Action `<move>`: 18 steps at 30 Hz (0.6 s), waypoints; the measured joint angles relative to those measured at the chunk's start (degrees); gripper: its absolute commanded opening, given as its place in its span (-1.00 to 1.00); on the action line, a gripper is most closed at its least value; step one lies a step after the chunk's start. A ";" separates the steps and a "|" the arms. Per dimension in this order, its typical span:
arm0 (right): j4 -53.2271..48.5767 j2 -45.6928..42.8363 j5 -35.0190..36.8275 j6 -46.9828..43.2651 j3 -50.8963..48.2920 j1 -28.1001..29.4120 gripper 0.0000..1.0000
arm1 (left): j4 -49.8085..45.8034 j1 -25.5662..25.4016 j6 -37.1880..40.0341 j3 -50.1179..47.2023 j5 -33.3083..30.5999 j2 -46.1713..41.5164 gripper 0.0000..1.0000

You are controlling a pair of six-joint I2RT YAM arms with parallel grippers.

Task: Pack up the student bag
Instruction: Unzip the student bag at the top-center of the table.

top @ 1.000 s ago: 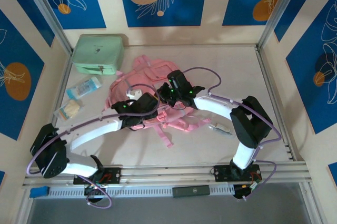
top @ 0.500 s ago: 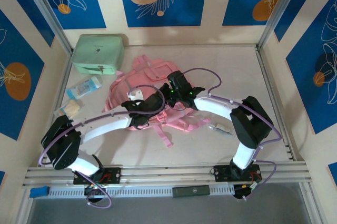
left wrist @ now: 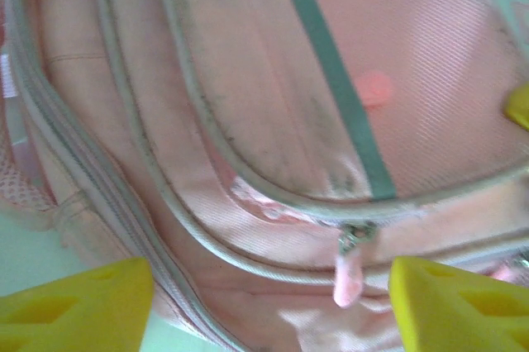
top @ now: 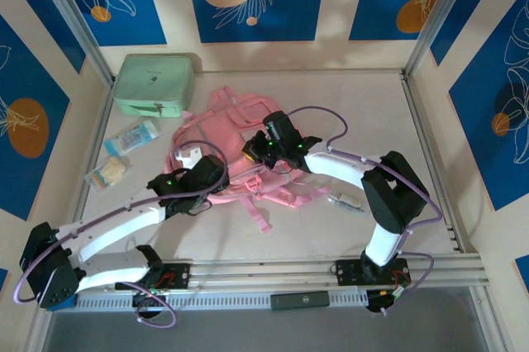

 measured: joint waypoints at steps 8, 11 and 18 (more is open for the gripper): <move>-0.39 0.00 0.02 0.00 0.20 0.00 -1.00 | 3.50 0.00 6.69 2.47 8.85 6.58 0.26; -0.42 0.00 0.02 0.02 0.20 0.00 -1.00 | 4.55 0.00 7.67 2.47 9.53 8.07 0.16; -0.42 0.00 0.02 0.02 0.20 0.00 -1.00 | 6.69 1.22 8.74 3.58 9.60 10.80 -0.15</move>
